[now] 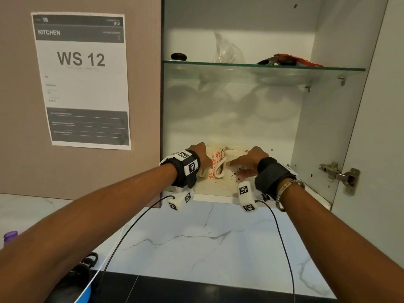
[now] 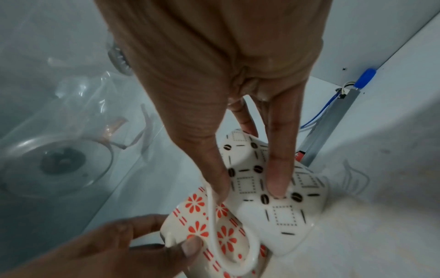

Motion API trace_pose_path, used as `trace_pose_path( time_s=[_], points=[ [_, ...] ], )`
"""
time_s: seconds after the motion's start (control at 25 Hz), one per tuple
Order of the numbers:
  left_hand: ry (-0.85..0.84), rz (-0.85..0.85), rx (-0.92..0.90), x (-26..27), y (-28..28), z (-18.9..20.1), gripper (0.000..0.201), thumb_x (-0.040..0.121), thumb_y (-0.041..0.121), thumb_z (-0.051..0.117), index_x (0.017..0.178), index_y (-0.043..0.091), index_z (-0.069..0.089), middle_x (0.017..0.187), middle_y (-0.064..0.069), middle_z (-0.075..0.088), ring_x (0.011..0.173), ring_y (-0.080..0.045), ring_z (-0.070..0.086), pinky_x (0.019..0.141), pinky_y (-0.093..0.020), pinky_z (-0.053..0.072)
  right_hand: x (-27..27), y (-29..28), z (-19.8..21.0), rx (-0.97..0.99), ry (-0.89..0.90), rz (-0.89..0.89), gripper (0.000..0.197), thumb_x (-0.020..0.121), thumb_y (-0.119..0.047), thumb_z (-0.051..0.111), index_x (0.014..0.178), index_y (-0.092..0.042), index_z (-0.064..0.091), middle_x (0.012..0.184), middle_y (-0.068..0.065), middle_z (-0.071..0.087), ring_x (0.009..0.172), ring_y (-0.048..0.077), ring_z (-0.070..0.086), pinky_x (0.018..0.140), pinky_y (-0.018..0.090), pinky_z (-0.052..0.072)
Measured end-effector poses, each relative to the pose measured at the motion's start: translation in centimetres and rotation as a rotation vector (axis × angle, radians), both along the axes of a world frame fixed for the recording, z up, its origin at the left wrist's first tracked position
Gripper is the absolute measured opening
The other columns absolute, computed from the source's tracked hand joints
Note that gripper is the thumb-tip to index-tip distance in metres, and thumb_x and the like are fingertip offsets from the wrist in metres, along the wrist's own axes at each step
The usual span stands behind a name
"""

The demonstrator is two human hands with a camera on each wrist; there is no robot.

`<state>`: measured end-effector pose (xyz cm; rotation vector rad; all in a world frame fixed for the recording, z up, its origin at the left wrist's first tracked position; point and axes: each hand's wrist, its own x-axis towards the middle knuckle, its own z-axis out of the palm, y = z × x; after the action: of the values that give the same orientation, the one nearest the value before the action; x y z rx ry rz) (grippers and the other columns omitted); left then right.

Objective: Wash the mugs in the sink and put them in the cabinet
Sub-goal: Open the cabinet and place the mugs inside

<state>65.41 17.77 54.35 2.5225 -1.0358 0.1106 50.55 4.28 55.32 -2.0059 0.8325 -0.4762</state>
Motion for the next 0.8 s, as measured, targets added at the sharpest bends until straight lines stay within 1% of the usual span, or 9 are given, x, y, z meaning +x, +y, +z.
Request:
trace_pose_path(
  time_s=[0.12, 0.16, 0.28, 0.32, 0.36, 0.44, 0.56, 0.64, 0.8],
  points=[
    [0.031, -0.001, 0.001, 0.0, 0.0, 0.0, 0.067, 0.092, 0.031, 0.072, 0.144, 0.01, 0.037, 0.128, -0.013, 0.063, 0.107, -0.031, 0.067, 0.091, -0.042, 0.059, 0.7, 0.1, -0.6, -0.065, -0.053, -0.059, 0.051, 0.071, -0.029, 0.097, 0.092, -0.014, 0.053, 0.087, 0.006, 0.067, 0.089, 0.029, 0.078, 0.086, 0.044, 0.065],
    [0.058, 0.002, 0.0, 0.0, -0.1, -0.1, 0.075, 0.092, 0.03, 0.072, 0.149, 0.009, 0.029, 0.129, -0.014, 0.062, 0.109, -0.032, 0.067, 0.092, -0.043, 0.059, 0.8, 0.2, -0.7, -0.07, -0.063, -0.07, 0.057, 0.068, -0.032, 0.098, 0.097, -0.013, 0.053, 0.091, 0.007, 0.066, 0.09, 0.029, 0.078, 0.085, 0.045, 0.065],
    [0.254, -0.017, -0.069, -0.9, 0.5, 0.0, 0.111, 0.089, 0.029, 0.078, 0.16, 0.012, -0.005, 0.137, -0.018, 0.055, 0.121, -0.038, 0.06, 0.1, -0.048, 0.055, 0.6, -0.2, -1.4, -0.117, -0.071, -0.086, 0.098, 0.053, -0.05, 0.1, 0.126, -0.013, 0.046, 0.118, 0.01, 0.065, 0.1, 0.03, 0.074, 0.084, 0.044, 0.064],
    [0.249, -0.027, -0.099, -1.4, 0.8, -0.1, 0.118, 0.087, 0.031, 0.08, 0.16, 0.013, -0.01, 0.141, -0.018, 0.052, 0.125, -0.039, 0.058, 0.103, -0.049, 0.053, 0.1, 0.0, -1.6, -0.193, -0.078, -0.104, 0.097, 0.058, -0.052, 0.097, 0.13, -0.013, 0.044, 0.123, 0.009, 0.063, 0.104, 0.028, 0.07, 0.088, 0.042, 0.062],
    [0.178, -0.035, -0.131, -2.0, 1.2, -0.1, 0.118, 0.086, 0.035, 0.081, 0.161, 0.015, -0.008, 0.146, -0.018, 0.049, 0.128, -0.039, 0.056, 0.104, -0.049, 0.052, -0.5, 0.4, -1.9, -0.305, -0.098, -0.114, 0.088, 0.068, -0.049, 0.093, 0.132, -0.013, 0.044, 0.125, 0.009, 0.06, 0.107, 0.027, 0.065, 0.09, 0.04, 0.059],
    [-0.026, -0.1, -0.253, -4.0, 2.2, -0.6, 0.1, 0.088, 0.038, 0.076, 0.161, 0.02, 0.01, 0.155, -0.015, 0.041, 0.132, -0.036, 0.053, 0.105, -0.047, 0.05, -3.1, 2.2, -2.6, -0.53, -0.198, -0.141, 0.066, 0.084, -0.041, 0.084, 0.134, -0.015, 0.048, 0.131, 0.008, 0.057, 0.112, 0.026, 0.062, 0.091, 0.034, 0.051],
    [-0.307, -0.278, -0.589, -8.4, 3.9, -2.6, 0.065, 0.092, 0.031, 0.067, 0.15, 0.023, 0.038, 0.152, -0.002, 0.046, 0.128, -0.024, 0.054, 0.104, -0.044, 0.048, -7.7, 5.5, -4.1, -0.771, -0.402, -0.134, 0.044, 0.093, -0.037, 0.073, 0.13, -0.022, 0.054, 0.129, -0.002, 0.054, 0.096, 0.014, 0.065, 0.075, 0.025, 0.048],
    [-0.422, -0.37, -0.7, -11.7, 4.7, -4.4, 0.057, 0.09, 0.028, 0.067, 0.142, 0.022, 0.048, 0.144, 0.001, 0.054, 0.124, -0.021, 0.056, 0.104, -0.041, 0.046, -11.0, 7.2, -5.4, -0.86, -0.453, -0.12, 0.039, 0.095, -0.036, 0.069, 0.129, -0.022, 0.056, 0.128, -0.007, 0.053, 0.092, 0.007, 0.062, 0.067, 0.02, 0.046],
    [-0.451, -0.5, -0.689, -17.3, 4.3, -7.8, 0.057, 0.091, 0.026, 0.067, 0.144, 0.015, 0.05, 0.147, -0.004, 0.056, 0.134, -0.023, 0.051, 0.113, -0.044, 0.042, -17.5, 9.3, -6.9, -1.032, -0.476, -0.134, 0.038, 0.095, -0.03, 0.067, 0.13, -0.02, 0.058, 0.126, -0.007, 0.054, 0.101, 0.012, 0.061, 0.067, 0.033, 0.06]
  ],
)
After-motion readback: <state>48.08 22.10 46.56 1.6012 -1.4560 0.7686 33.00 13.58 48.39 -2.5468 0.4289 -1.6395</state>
